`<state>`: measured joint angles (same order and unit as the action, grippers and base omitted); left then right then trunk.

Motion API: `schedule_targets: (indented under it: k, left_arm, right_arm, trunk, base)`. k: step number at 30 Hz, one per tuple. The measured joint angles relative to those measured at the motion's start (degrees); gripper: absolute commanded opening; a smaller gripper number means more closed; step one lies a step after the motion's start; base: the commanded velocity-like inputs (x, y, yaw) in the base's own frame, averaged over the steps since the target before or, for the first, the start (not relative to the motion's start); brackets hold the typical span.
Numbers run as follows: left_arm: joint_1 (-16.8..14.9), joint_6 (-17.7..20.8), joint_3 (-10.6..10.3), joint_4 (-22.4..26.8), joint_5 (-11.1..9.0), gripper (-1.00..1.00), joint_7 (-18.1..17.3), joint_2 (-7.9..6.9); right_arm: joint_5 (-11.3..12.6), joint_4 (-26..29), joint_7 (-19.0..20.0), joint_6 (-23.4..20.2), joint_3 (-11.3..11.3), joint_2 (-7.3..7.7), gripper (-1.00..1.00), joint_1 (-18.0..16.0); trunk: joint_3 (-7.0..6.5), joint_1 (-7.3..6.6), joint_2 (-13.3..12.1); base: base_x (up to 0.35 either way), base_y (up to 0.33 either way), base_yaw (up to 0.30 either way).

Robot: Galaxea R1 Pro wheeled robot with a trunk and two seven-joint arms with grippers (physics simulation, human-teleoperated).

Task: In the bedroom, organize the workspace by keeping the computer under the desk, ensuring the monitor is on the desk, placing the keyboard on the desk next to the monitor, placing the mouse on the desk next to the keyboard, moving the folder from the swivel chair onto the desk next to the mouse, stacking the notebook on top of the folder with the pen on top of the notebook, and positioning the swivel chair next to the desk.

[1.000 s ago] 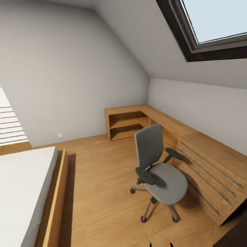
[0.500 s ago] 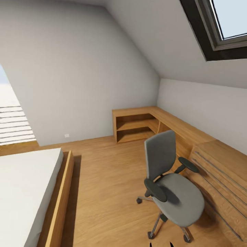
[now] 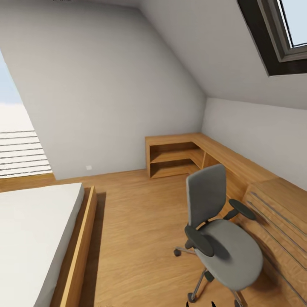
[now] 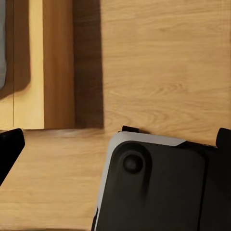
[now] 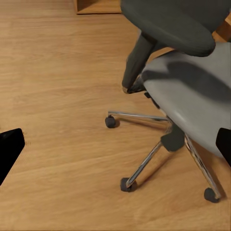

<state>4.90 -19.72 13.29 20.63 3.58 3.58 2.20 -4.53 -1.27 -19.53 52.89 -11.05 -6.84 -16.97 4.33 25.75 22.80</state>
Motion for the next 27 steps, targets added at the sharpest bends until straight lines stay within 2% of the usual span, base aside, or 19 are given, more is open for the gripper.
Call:
schedule_targets:
  k: [7, 22, 27]
  left_arm:
    - [0.0, 0.0, 0.0, 0.0, 0.0, 1.0, 0.0, -0.01]
    - [0.0, 0.0, 0.0, 0.0, 0.0, 1.0, 0.0, -0.04]
    - [0.0, -0.1, -0.1, 0.0, 0.0, 1.0, 0.0, 0.02]
  right_arm:
    - [0.0, 0.0, 0.0, 0.1, 0.0, 0.0, 1.0, 0.0]
    - [-0.1, 0.0, 0.1, 0.1, 0.0, 0.0, 1.0, 0.0]
    - [-0.1, 0.1, 0.3, 0.0, 0.0, 0.03, 1.0, 0.0]
  trunk:
    - [0.0, -0.01, 0.0]
    - [0.0, -0.03, 0.0]
    - [0.0, -0.01, 0.0]
  base:
    - [0.063, 0.0, 0.265]
    - [0.294, 0.0, 0.279]
    - [0.184, 0.0, 0.268]
